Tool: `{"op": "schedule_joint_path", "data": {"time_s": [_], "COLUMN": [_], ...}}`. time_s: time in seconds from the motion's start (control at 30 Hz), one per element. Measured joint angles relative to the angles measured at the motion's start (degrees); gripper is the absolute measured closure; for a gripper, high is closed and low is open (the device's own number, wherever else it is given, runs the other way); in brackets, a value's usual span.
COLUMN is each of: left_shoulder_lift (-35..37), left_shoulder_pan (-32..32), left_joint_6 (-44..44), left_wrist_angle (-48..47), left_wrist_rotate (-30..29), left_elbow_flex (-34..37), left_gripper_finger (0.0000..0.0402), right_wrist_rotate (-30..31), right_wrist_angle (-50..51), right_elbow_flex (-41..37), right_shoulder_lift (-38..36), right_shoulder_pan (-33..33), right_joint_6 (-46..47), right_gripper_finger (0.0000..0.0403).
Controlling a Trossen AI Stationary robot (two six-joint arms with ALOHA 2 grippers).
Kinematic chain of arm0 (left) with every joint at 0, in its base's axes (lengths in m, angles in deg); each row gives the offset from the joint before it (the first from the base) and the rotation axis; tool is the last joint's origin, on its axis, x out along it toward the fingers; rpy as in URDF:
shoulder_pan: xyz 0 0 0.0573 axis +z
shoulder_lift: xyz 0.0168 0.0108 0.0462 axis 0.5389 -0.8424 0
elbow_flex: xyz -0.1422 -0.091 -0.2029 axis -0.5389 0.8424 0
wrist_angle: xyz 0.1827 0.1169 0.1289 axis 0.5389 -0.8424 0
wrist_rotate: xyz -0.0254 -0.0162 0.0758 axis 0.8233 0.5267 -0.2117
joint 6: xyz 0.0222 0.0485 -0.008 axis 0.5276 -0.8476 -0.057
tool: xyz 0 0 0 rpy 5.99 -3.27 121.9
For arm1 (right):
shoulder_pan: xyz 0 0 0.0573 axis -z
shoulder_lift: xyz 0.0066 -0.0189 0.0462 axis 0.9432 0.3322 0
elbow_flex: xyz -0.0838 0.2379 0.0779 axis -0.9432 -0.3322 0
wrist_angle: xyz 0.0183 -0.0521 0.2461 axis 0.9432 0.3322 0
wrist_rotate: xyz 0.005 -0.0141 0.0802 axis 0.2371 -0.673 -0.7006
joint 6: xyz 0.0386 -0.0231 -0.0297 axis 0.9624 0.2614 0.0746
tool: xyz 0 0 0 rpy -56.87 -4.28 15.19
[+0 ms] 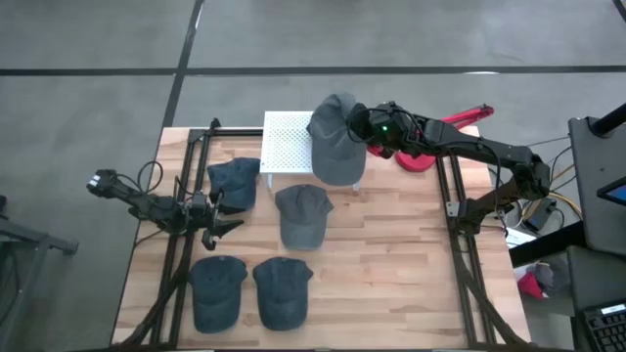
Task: Pick & Place hat
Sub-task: Stack the bottom gray cap on top of the other gray cap on the shelf, then stack the gray cap on top of the other gray cap on the shelf
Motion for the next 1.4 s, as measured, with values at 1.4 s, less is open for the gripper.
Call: {"op": "schedule_joint_path", "data": {"time_s": [1.4], "left_shoulder_lift": [0.02], "left_shoulder_pan": [-0.02], "left_joint_6": [3.48], "left_wrist_angle": [0.0], "left_wrist_rotate": [0.19], "left_elbow_flex": [-1.42], "left_gripper_finger": [0.0207], "right_wrist_rotate": [-5.97], "right_wrist_angle": [2.82], "right_elbow_flex": [-2.74], "right_shoulder_lift": [-19.35], "right_shoulder_pan": [-7.81], "right_joint_6": [-40.88], "right_gripper_finger": [0.0293]}}
